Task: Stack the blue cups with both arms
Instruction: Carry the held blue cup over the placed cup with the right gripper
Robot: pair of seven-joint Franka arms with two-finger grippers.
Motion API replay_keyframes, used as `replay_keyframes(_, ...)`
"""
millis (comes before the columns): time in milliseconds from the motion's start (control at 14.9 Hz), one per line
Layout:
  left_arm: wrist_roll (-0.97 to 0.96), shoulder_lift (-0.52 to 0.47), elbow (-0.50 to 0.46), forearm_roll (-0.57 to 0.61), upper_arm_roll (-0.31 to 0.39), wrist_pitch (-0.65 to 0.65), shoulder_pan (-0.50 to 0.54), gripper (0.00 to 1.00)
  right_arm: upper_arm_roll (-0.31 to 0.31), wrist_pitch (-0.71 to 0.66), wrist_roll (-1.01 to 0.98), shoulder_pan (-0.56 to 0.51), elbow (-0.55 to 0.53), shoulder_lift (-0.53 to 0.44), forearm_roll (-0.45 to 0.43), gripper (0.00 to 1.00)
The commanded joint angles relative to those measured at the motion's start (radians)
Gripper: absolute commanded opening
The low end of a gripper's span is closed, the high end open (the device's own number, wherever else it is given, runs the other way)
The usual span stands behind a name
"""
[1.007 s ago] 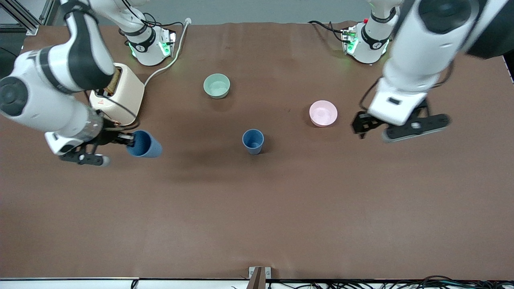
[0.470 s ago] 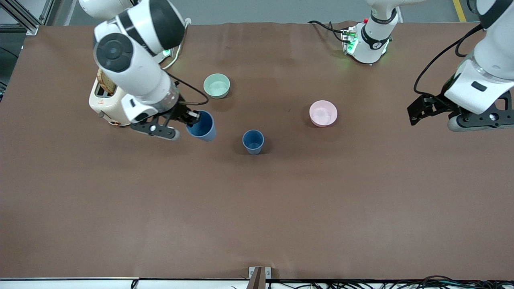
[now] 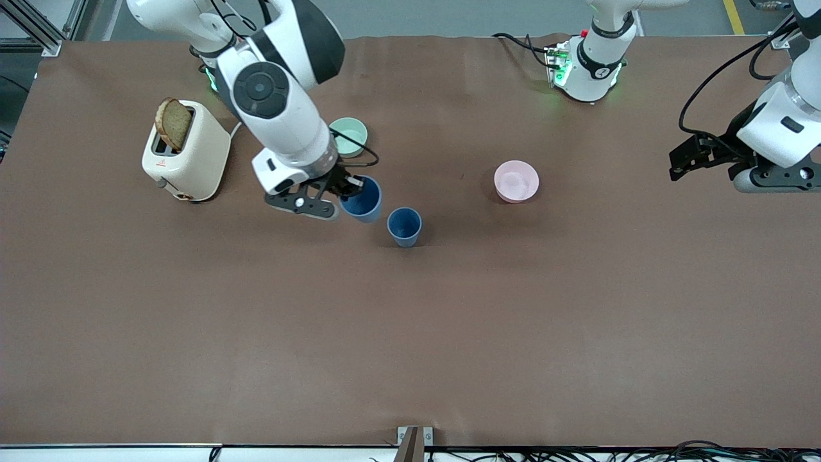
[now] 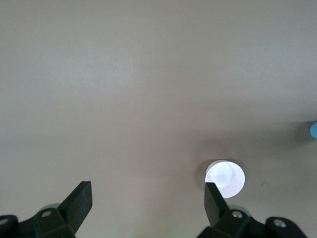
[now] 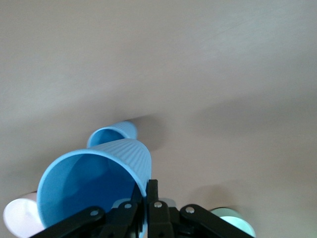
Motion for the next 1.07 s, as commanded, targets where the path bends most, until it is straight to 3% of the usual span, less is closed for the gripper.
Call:
replay_keyframes(0, 0.027, -0.042, -0.037, 0.004, 0.007, 0.0, -0.011, 1.0, -0.013, 0.068, 0.013, 0.051, 0.016, 0.044, 0.034, 0.04)
replay_keyframes(268, 0.044, -0.026, -0.007, 0.063, -0.006, -0.001, -0.008, 1.0, -0.013, 0.106, 0.001, 0.071, 0.008, 0.081, 0.032, 0.04)
replay_keyframes(1007, -0.004, -0.02, 0.01, -0.016, -0.006, -0.01, 0.0, 1.0, -0.013, 0.243, 0.0, 0.105, -0.041, 0.156, 0.025, 0.07)
